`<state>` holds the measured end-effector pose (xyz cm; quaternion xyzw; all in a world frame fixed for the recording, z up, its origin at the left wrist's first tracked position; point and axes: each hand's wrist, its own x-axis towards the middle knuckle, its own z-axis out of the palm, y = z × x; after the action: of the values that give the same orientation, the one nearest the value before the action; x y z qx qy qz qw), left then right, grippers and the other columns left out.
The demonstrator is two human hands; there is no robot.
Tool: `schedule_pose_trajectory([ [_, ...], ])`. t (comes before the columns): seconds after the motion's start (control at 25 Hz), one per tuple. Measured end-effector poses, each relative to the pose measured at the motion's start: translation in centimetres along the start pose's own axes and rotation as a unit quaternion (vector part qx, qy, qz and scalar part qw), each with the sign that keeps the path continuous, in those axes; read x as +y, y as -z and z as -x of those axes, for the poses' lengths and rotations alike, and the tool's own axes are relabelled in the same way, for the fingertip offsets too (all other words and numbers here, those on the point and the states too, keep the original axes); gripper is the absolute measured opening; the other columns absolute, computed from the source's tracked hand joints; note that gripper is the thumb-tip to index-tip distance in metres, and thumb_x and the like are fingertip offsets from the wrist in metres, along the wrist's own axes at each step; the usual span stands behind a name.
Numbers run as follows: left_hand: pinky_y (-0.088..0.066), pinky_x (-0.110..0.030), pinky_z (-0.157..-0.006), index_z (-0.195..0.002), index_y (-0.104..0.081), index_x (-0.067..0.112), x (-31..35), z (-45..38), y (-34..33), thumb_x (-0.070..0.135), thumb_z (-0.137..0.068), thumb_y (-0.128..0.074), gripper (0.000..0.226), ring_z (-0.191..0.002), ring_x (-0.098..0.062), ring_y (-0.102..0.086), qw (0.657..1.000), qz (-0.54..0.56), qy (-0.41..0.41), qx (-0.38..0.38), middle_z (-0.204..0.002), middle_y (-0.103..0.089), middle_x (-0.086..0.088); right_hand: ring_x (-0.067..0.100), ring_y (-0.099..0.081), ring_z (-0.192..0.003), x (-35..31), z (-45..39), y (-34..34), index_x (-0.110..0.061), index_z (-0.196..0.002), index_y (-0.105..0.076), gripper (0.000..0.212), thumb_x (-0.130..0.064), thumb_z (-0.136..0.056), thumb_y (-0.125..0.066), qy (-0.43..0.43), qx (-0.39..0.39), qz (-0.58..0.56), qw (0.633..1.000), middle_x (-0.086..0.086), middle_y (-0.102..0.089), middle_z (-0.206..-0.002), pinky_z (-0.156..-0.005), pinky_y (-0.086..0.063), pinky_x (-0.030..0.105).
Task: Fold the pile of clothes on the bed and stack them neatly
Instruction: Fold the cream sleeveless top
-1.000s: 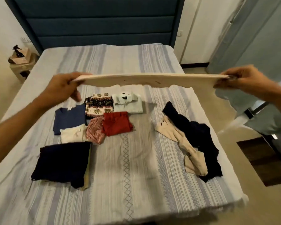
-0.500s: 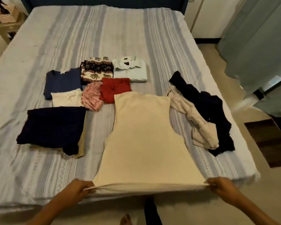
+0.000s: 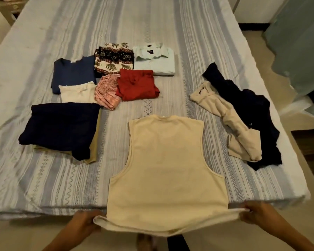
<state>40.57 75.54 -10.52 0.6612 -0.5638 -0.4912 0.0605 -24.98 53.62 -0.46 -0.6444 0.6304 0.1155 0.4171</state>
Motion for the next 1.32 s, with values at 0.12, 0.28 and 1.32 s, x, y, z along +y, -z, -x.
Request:
schedule_pose_trajectory([
  [0.12, -0.054, -0.022, -0.065, -0.087, -0.075, 0.021, 8.6, 0.2, 3.0, 0.032, -0.097, -0.071, 0.015, -0.069, -0.009, -0.069, 0.998, 0.013, 0.010, 0.059, -0.076, -0.073, 0.001, 0.002, -0.071, -0.074, -1.9, -0.7, 2.0, -0.036, -0.078, -0.077, 0.027, -0.012, -0.087, -0.083, 0.016, -0.014, 0.009, 1.000, -0.013, -0.076, -0.078, -0.068, -0.057, 0.022],
  [0.28, -0.048, -0.020, -0.063, -0.086, -0.070, 0.017, 9.9, -2.0, 3.6, 0.032, -0.098, -0.066, 0.020, -0.066, -0.010, -0.063, 0.981, 0.104, 0.071, 0.148, -0.073, -0.065, -0.005, 0.011, -0.075, -0.077, -4.2, -2.2, 4.4, -0.031, -0.094, -0.078, 0.014, -0.017, -0.092, -0.077, 0.015, -0.004, -0.067, 0.998, -0.008, -0.078, -0.084, -0.069, -0.061, 0.029],
  [1.32, -0.050, -0.019, -0.065, -0.105, -0.065, 0.039, 8.6, -0.9, -4.2, 0.031, -0.104, -0.057, 0.011, -0.055, -0.003, -0.063, 0.958, 0.123, 0.185, 0.183, -0.065, -0.070, 0.000, 0.041, -0.076, -0.080, 1.6, -1.6, -8.6, -0.022, -0.124, -0.067, 0.022, -0.024, -0.104, -0.059, -0.218, 0.042, -0.342, 0.913, 0.017, -0.073, -0.107, -0.072, -0.055, 0.041],
])
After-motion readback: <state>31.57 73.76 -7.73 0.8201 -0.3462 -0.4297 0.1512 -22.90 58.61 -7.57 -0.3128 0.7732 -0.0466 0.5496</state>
